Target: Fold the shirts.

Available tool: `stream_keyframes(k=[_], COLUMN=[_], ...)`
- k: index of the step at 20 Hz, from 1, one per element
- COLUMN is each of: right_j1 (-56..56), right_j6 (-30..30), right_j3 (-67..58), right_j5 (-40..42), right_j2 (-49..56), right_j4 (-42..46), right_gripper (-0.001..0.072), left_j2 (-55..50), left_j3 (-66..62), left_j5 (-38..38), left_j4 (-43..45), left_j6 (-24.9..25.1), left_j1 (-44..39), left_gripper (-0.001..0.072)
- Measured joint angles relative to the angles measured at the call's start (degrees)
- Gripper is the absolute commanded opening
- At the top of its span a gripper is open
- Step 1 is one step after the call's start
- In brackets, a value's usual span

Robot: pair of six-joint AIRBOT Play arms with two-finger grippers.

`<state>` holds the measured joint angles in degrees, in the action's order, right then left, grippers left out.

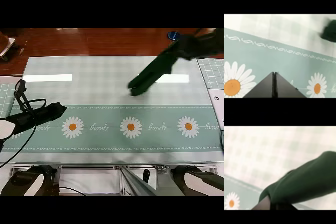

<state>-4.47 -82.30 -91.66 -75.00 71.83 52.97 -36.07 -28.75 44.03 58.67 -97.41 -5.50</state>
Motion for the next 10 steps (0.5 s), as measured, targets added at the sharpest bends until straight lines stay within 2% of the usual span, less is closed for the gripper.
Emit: stream_keyframes(k=[10], right_j1=[-32.7], right_j6=[-7.2], right_j3=[-3.6], right_j5=[-15.3], right_j2=[-8.9], right_j4=[1.8], right_gripper=[0.0022], left_j2=[-0.3], left_j3=[0.0], left_j5=[-0.1], left_j4=[-0.2], left_j6=[1.1], left_j1=[0.0], left_gripper=[0.0022])
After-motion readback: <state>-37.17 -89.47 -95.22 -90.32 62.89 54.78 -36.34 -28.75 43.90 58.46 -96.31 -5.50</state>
